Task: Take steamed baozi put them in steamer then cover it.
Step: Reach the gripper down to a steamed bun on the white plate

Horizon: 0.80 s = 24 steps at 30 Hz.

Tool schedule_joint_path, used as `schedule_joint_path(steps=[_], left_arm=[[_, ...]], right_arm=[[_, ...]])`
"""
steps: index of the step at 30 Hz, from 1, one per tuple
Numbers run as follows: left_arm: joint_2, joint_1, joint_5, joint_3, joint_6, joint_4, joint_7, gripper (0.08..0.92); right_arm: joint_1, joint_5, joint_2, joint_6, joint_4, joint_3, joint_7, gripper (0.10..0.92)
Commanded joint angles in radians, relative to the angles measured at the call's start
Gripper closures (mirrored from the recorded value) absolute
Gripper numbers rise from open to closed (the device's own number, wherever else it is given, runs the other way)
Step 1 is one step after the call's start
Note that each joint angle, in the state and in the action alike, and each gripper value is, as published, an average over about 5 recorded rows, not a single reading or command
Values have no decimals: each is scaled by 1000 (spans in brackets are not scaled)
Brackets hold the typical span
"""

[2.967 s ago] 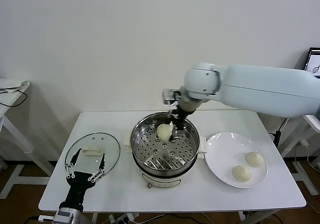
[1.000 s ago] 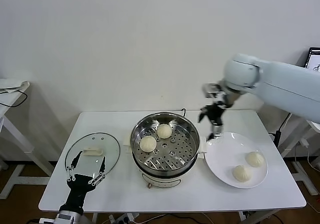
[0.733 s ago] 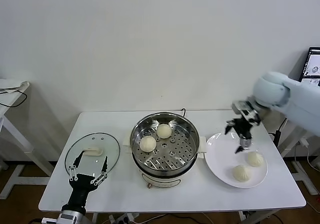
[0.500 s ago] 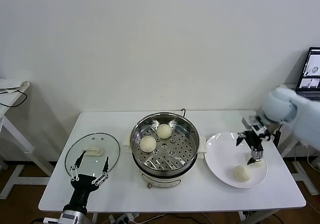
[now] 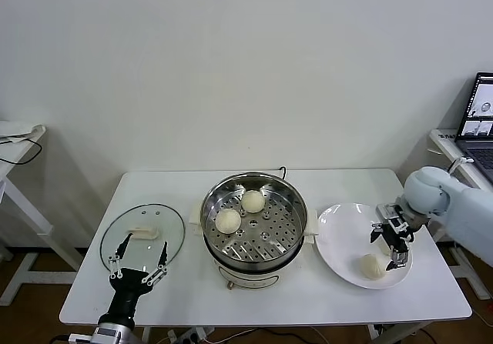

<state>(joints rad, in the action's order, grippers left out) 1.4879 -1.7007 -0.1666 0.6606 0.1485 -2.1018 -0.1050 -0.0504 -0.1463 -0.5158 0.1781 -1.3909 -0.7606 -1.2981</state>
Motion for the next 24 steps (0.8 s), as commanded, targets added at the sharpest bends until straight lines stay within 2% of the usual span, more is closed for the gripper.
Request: schedule_joint_path(steps=[1,18,21,24], left_arm=[[0,2,-1,1,0,6,1,177],[1,8,-5,-1,4,20,0,177],[2,10,-5,-2,4,22,0,177],[4,11,-6,-3,4,24,0,177]], right_arm=[[-120,-56,-30,-16,48,90,18,203],[-145,-88,-62,-19,66,107,15,205],[-147,-91,-64,-20,68,109,15,248],[-147,-95,-68,-23,72,109,17,332]])
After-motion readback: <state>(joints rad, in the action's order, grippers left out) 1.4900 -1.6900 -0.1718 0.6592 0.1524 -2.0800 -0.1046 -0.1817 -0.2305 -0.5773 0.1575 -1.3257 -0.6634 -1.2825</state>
